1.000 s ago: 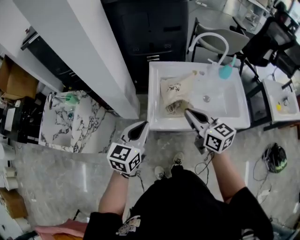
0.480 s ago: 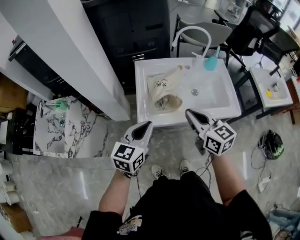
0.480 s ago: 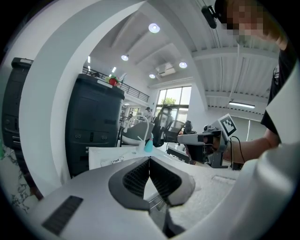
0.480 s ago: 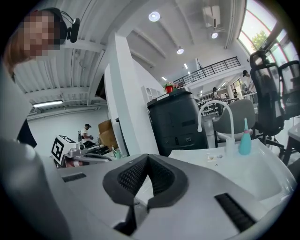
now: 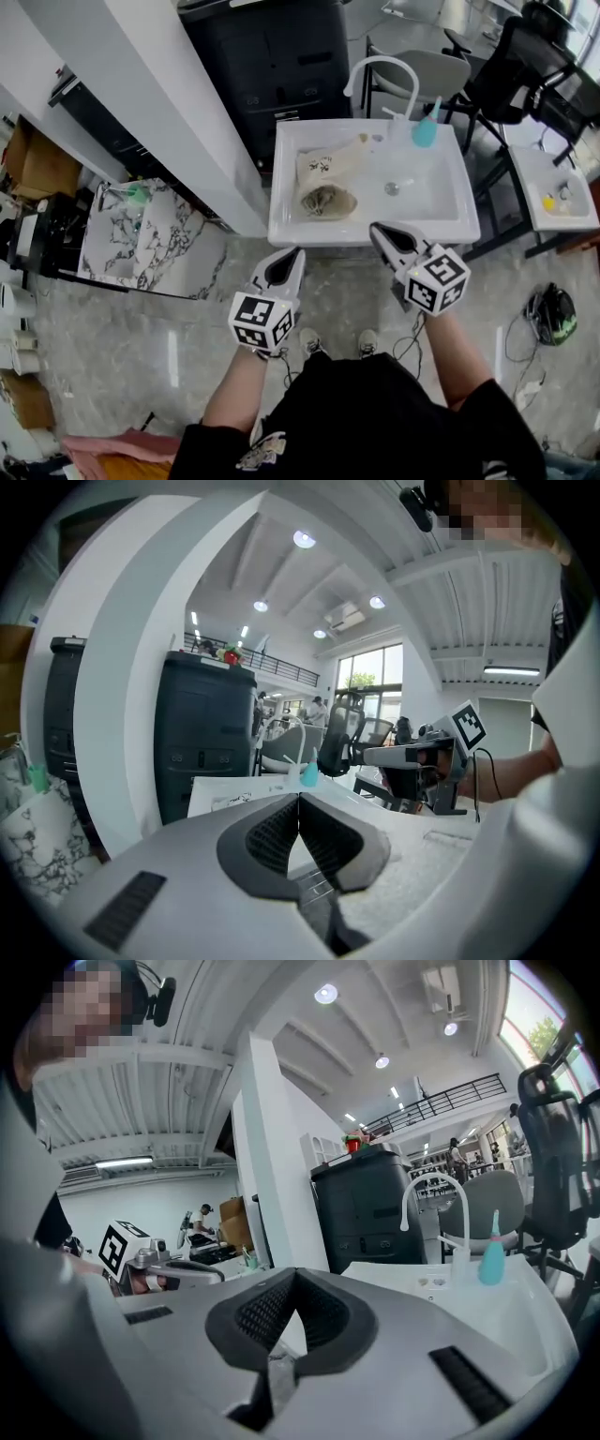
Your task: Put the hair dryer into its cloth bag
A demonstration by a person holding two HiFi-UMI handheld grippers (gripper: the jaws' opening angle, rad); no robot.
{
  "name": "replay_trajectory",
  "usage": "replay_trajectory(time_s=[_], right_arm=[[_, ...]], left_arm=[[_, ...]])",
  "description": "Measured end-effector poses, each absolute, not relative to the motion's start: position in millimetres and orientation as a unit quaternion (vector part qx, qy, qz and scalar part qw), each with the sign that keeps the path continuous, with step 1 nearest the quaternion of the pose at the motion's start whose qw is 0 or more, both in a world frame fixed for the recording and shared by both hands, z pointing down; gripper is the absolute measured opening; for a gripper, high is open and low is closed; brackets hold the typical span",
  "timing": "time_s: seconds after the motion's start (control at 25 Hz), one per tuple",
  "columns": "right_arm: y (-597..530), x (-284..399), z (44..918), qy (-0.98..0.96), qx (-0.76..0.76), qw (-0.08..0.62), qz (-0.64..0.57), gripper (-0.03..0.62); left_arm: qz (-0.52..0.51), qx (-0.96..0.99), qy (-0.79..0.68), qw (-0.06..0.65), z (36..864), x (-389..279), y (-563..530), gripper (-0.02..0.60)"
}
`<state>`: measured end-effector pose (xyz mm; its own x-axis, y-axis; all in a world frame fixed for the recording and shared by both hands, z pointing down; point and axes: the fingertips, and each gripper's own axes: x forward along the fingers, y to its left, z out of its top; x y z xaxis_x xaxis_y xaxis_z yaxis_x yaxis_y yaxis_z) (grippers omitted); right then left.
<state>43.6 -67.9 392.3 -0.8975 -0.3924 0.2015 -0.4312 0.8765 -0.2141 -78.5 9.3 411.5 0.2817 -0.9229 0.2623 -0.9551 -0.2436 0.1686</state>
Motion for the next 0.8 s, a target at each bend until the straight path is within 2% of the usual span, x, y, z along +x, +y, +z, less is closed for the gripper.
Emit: replay_trajectory(time_s=[0.32,0.8], right_arm=[[-54,78,389,-0.975,0.166,0.074,0.13,-0.002],[-44,84,386,-0.981,0.128,0.075,0.121,-0.002]], left_arm=[[0.057,0.759,-0.632,0.144,408,-33,31,0.003],[0.052,0.737,-0.659,0.141,406,-18,44,0.003]])
